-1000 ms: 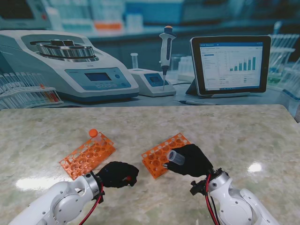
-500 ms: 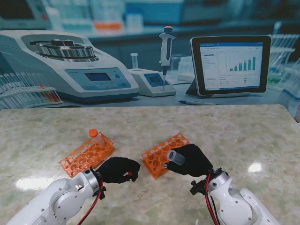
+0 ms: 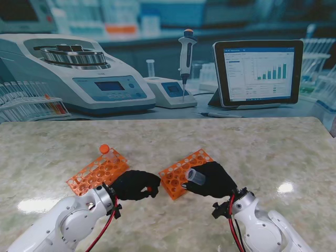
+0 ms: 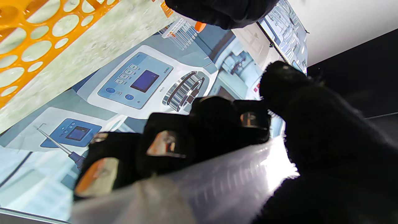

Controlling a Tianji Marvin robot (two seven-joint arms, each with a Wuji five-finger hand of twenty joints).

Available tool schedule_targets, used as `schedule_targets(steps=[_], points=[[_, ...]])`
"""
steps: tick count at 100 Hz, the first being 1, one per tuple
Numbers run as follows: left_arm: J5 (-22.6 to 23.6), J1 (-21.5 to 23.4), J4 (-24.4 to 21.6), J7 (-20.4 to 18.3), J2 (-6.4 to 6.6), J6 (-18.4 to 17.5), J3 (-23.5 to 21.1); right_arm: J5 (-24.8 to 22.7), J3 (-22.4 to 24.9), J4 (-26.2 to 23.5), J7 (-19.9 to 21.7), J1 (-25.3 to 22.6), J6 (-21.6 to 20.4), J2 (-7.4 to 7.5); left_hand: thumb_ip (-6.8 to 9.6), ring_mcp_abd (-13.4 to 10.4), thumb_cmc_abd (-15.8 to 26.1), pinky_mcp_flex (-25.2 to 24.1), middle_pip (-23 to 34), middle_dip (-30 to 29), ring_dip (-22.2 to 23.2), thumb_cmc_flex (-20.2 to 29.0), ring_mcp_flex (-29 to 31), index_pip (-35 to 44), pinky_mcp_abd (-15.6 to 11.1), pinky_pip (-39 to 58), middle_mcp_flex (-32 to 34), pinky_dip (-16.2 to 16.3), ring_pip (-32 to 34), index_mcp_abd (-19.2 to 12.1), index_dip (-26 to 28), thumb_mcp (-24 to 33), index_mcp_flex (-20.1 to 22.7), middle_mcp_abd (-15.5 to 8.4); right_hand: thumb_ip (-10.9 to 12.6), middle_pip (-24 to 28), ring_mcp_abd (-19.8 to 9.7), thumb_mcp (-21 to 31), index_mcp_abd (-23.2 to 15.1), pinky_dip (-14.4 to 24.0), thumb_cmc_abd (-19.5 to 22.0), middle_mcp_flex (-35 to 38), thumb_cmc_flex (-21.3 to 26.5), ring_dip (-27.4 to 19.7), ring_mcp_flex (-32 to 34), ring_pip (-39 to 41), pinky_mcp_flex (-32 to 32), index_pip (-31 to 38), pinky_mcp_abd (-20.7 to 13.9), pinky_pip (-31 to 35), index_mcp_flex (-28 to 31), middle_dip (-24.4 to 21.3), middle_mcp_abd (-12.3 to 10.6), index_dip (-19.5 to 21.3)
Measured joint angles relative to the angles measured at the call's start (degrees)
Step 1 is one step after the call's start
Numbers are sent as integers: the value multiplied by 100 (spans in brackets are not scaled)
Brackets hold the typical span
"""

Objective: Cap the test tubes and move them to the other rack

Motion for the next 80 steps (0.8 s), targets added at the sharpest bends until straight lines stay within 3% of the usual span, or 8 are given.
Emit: schedule_targets(steps=[80], points=[[-293,-47,-330,185,-92,-73,-82,92,-48,27,148,60,27,21,0,8,1,0,-23,1,23,26,0,1,5,-3,0,0,-63,11,2,1,0,0,-2,0,0,0,0,-1,1,0,0,0,0,0,0,0,0,0,0,0,0,2]])
